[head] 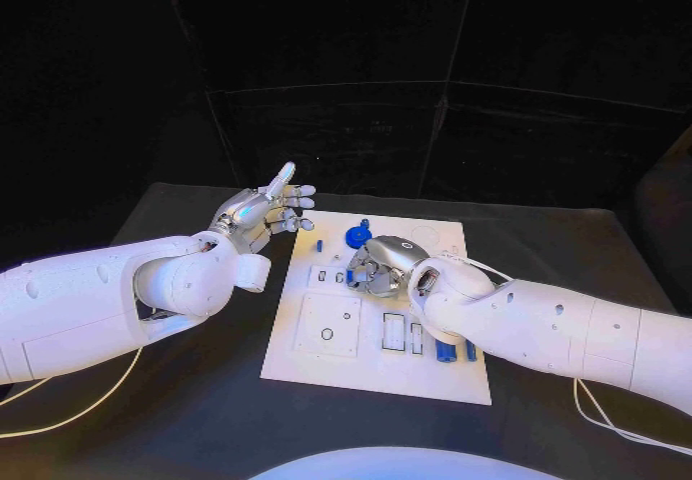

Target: Assemble the parts on the task board

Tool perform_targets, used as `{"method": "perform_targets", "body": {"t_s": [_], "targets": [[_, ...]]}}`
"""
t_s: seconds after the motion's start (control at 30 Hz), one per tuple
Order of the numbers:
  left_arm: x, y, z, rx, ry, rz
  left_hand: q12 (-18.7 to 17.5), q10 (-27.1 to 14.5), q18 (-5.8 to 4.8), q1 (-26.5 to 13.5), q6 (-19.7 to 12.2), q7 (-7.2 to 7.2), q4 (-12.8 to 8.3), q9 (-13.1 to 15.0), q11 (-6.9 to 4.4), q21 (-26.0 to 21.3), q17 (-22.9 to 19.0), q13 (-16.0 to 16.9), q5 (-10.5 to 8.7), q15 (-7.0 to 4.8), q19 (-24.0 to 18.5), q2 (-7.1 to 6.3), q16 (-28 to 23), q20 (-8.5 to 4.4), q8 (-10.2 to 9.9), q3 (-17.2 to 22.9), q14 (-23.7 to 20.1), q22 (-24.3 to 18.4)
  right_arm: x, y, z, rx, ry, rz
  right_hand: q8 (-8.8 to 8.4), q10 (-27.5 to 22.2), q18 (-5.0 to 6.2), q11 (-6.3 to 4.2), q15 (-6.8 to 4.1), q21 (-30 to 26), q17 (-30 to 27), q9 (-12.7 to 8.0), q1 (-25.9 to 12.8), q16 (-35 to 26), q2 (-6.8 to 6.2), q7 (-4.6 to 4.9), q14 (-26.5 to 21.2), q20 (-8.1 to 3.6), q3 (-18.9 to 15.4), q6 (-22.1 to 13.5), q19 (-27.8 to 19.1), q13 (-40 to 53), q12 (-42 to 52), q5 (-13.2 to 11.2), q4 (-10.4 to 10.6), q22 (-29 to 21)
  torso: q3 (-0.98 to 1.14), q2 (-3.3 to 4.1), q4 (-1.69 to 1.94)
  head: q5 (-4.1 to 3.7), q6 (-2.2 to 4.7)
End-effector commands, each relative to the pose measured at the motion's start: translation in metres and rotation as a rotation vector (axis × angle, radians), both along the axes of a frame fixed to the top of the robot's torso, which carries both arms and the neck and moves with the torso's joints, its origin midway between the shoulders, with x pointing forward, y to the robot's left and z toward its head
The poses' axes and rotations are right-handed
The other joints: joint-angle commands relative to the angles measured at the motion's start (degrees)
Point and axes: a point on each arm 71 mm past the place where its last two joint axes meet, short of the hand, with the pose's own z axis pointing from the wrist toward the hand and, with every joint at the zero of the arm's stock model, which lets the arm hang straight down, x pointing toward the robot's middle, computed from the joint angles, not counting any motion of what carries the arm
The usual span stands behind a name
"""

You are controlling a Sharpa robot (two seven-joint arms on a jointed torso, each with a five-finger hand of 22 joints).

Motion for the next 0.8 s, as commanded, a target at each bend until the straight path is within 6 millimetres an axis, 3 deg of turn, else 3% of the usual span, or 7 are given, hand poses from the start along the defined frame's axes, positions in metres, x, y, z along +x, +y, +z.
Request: {"method": "perform_targets", "body": {"t_s": [0.03,0.67,0.8], "targets": [[0.0003,-0.0010,0.0015,-0.009,-0.008,-0.011,-0.34,-0.41,0.74,0.70,-0.44,-0.08,0.20,-0.09,0.05,-0.34,-0.01,-0.09,0.24,0.32,-0.16,-0.05,-0.03,0.30,-0.37,0.08,-0.05,-0.08,-0.0004,0.0011,0.0023,0.002,-0.017,-0.002,-0.33,-0.51,0.32,-0.01,0.49,-0.34,5.44,-0.11,-0.73,-0.23,-0.07,0.12,3.80,-0.08,-0.39,-0.63,-0.45,-0.05,-0.31,-0.19,-0.04,5.77,0.01,0.01,-0.02,0.02,0.00],[0.0017,0.0007,0.0009,-0.009,-0.006,-0.014,-0.37,-0.46,0.74,0.78,-0.49,-0.06,0.16,-0.09,0.07,-0.35,-0.09,-0.14,0.24,0.34,-0.15,-0.08,-0.05,0.32,-0.40,0.10,-0.07,-0.10,-0.0007,0.0004,0.0034,0.003,-0.029,-0.015,-1.39,-1.71,0.55,0.54,0.95,-1.00,4.73,-0.12,-1.44,-0.78,-0.37,0.67,3.57,0.35,-1.60,-2.94,-1.19,-0.77,-0.94,-0.24,0.55,4.91,0.01,0.01,0.00,0.01,-0.15],[0.0022,0.0013,0.0007,-0.005,-0.007,-0.013,-0.38,-0.48,0.74,0.81,-0.50,-0.05,0.15,-0.09,0.08,-0.35,-0.06,-0.16,0.24,0.34,-0.14,-0.10,-0.03,0.32,-0.40,0.11,-0.04,-0.10,-0.0021,-0.0009,0.0068,0.035,-0.058,-0.012,-2.29,-3.76,0.62,1.00,1.32,-1.26,4.41,-0.26,-2.01,-1.03,-0.99,1.17,3.45,0.63,-2.84,-5.03,-1.45,-2.94,-3.00,-0.09,1.08,4.61,0.02,-0.01,0.00,0.01,-0.14]]}}
